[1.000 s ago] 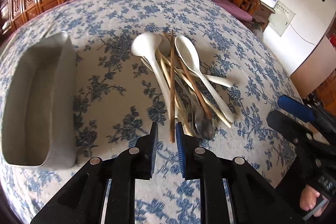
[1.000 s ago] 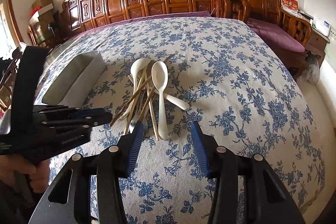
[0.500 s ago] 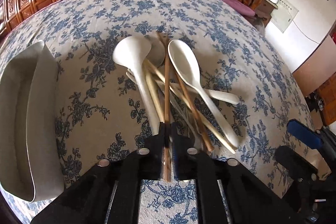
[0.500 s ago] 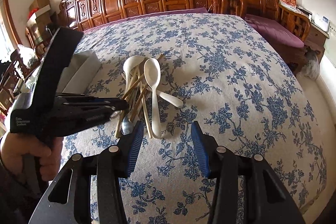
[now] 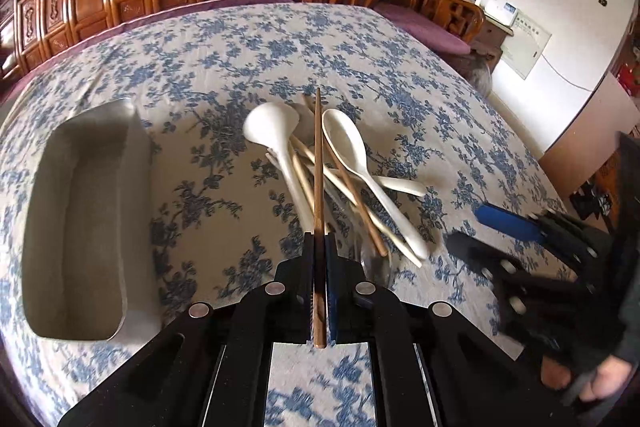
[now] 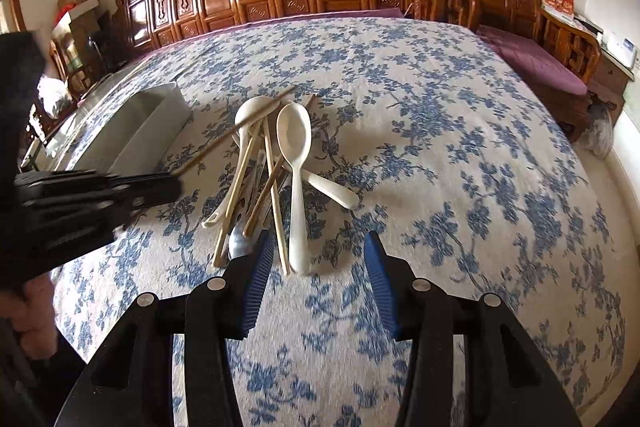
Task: Organize utensils
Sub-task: 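Close the right tool on a white ceramic spoon handle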
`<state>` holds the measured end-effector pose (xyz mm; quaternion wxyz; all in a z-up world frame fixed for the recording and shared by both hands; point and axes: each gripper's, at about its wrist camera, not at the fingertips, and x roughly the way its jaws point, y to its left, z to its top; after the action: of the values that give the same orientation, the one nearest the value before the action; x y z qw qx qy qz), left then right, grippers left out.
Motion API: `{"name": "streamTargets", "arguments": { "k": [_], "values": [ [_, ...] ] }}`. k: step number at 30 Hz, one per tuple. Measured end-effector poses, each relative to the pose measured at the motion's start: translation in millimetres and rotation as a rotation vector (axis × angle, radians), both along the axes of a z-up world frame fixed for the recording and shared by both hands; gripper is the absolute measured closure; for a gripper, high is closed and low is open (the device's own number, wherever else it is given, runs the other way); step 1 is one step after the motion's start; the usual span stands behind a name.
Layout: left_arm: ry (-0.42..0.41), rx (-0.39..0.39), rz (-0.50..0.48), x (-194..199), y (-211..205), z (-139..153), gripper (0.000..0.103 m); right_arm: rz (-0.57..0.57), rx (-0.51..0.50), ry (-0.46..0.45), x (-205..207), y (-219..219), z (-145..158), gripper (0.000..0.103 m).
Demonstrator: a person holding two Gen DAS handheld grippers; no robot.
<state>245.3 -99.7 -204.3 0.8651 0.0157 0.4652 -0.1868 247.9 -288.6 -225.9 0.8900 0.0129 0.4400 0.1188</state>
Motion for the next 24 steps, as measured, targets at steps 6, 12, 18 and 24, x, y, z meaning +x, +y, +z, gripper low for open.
{"name": "streamTargets", "arguments": {
  "k": [6,12,18,24],
  "values": [
    [-0.002,-0.011,0.026,-6.8,15.4,4.8,0.099,0.04,0.01,0.069,37.6,7.8,-19.1,0.071],
    [-0.024,-0.008,0.026,-14.9,19.5,13.9,0.099,0.057,0.038,0.124,60.2,14.0,-30.6,0.075],
    [-0.037,-0.012,0.027,-19.5,21.8,21.5,0.099,0.076,-0.031,0.125,70.8,27.9,-32.2,0.075],
    [-0.057,-0.011,0.029,-26.5,25.8,31.3,0.099,0.073,-0.129,0.115,69.4,35.5,-32.4,0.086]
  ]
}}
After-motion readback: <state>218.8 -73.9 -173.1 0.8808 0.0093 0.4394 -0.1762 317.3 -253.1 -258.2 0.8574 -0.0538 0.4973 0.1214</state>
